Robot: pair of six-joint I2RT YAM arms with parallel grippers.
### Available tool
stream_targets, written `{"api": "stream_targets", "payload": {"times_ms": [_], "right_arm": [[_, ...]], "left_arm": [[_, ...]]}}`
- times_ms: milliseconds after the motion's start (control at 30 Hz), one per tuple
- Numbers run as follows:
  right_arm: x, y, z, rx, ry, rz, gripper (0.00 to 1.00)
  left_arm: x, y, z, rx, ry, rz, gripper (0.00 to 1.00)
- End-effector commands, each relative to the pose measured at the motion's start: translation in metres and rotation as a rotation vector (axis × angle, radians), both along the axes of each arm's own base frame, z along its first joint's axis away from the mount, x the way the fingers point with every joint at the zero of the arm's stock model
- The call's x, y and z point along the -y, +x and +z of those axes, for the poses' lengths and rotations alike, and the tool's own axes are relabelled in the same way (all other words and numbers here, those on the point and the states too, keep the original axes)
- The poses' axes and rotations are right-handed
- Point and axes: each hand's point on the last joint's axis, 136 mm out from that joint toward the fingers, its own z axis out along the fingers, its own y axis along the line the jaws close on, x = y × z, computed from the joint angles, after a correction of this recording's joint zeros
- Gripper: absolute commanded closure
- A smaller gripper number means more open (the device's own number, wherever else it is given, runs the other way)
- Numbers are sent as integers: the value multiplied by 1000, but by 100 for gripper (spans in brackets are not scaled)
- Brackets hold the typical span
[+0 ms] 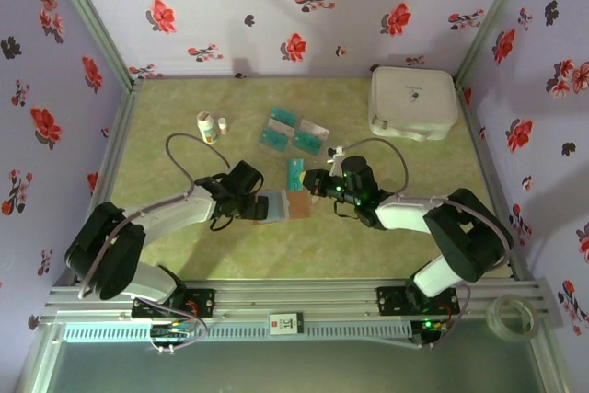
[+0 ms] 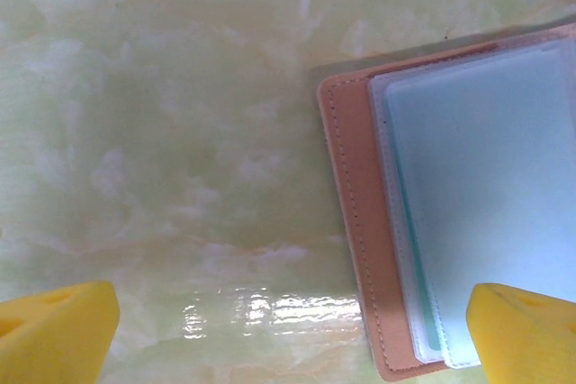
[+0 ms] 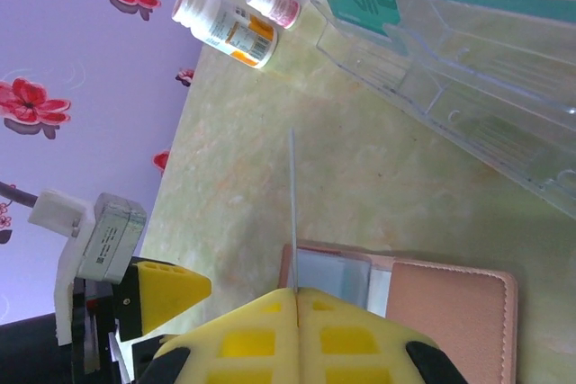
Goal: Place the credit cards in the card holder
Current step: Insert the credit card into the card slot.
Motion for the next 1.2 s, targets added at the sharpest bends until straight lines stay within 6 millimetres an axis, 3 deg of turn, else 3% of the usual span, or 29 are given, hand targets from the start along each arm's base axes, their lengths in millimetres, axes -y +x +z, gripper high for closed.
{"api": "stream_targets", "payload": {"times_ms": [0,333,1167], "right_arm": [[-5,-5,-7,-11,13,21,100],[-14,-11,-26,-50,19,40,100],[-15,-17,-36,-73,24,43,100]], "left_arm": [[7,8,3,35,10,10,0],[14,5,-4,31,31,-13,0],[-18,-3,-16,1,169,51,0]]}}
